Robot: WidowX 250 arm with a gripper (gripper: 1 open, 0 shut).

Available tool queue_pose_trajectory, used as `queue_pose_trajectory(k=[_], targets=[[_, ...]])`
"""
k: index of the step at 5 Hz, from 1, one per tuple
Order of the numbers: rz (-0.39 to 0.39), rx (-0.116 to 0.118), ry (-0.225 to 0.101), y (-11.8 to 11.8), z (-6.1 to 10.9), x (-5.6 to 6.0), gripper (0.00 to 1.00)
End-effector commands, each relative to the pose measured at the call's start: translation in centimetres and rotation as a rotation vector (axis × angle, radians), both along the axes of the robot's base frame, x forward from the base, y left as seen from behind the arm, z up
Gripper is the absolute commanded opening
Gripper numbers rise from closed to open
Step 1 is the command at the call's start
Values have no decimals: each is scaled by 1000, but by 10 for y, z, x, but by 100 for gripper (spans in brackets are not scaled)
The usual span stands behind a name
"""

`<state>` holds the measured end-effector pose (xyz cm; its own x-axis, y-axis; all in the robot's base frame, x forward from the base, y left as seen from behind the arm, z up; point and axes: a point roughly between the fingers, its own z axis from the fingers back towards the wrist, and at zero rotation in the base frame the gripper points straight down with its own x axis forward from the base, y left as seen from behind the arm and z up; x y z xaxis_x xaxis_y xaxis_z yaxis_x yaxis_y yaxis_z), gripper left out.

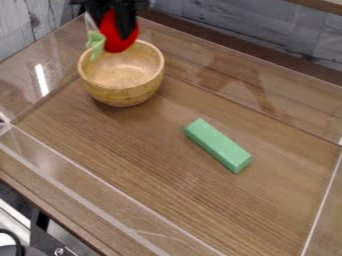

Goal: Move the red fruit to the right side of the table

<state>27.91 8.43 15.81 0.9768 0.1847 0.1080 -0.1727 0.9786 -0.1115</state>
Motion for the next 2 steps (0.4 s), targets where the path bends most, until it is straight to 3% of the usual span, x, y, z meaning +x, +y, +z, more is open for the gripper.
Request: queue_pose_trajectory(k=[1,2], targets=[[-69,11,-38,-24,6,-2,100],[-148,9,-33,-51,0,-3,0]])
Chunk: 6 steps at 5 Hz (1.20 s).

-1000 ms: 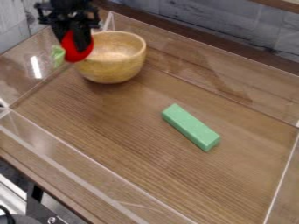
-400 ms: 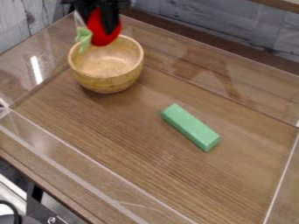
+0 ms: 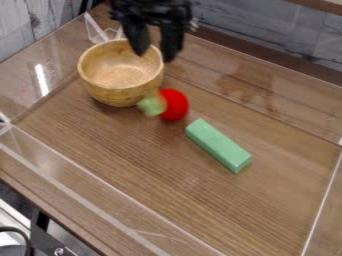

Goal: Move the red fruit to the right side of the table

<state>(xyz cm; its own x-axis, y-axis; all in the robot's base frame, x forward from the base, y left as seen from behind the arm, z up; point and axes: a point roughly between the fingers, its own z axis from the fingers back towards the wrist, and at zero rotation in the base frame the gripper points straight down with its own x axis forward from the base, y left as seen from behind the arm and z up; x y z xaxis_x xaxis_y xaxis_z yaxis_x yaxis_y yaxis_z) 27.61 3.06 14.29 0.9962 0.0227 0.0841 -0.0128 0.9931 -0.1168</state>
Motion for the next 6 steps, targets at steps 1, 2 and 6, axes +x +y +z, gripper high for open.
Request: queue_pose_trajectory(k=[1,2,6], targets=[[43,25,-48,-5,-5,-3,100],[72,36,-39,-6,-23,-11,100],[42,71,-46,-25,-17,-26,0]])
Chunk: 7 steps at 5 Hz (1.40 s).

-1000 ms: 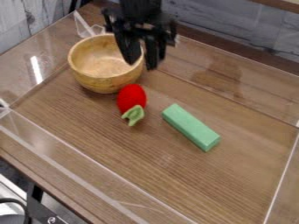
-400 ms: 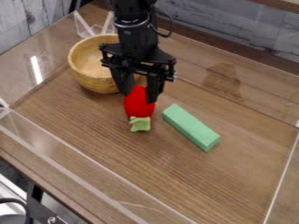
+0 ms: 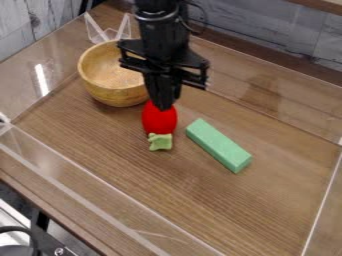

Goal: Move the red fruit to the right side of the table

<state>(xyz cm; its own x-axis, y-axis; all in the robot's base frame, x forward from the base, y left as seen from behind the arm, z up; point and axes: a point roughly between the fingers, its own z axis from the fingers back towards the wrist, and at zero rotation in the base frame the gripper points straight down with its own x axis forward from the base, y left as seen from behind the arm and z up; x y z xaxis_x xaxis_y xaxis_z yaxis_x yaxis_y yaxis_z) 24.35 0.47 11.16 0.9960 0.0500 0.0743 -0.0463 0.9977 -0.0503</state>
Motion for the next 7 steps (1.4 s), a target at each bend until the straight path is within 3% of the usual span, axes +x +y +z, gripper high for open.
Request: queue_pose_trajectory(k=[1,2,3,4,6,7], targets=[[12,14,-69,-16,22,5,0],[12,26,-81,-48,18,5,0],[-34,25,-78,-74,16,3,0],[-92,23,-61,-110,3,4,0],[-191,25,-44,-117,-24,-11,0],[-182,32,-21,-111,-25,-7,0]])
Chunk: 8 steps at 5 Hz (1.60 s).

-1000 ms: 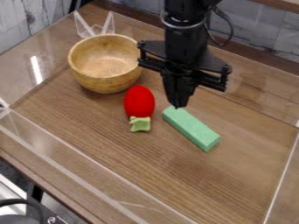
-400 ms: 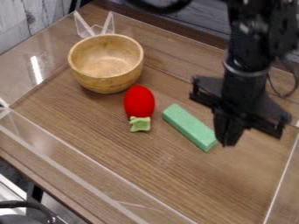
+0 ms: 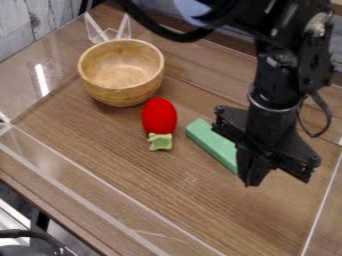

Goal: Move the red fruit to the right side of the table

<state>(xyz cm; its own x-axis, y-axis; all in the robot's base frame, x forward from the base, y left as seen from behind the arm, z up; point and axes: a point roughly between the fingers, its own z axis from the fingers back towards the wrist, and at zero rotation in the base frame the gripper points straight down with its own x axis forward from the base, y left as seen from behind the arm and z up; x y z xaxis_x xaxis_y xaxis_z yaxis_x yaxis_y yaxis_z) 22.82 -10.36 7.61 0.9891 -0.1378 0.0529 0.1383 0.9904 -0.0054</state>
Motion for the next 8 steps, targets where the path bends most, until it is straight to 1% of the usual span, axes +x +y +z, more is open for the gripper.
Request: queue_pose_trajectory(k=[1,2,3,4,5,6,7,8], targets=[[18,-11,-21,3,10,14,0],[58,-5,-10,-2,7,25,100],[103,4,-3,-7,7,33,100],[146,4,-5,-14,4,37,0],[111,10,-2,-15,-2,28,0],[83,9,0,-14,-3,18,100],[-15,8,-2,-19,-3,16,100],[-109,9,-4,-21,-6,20,0]])
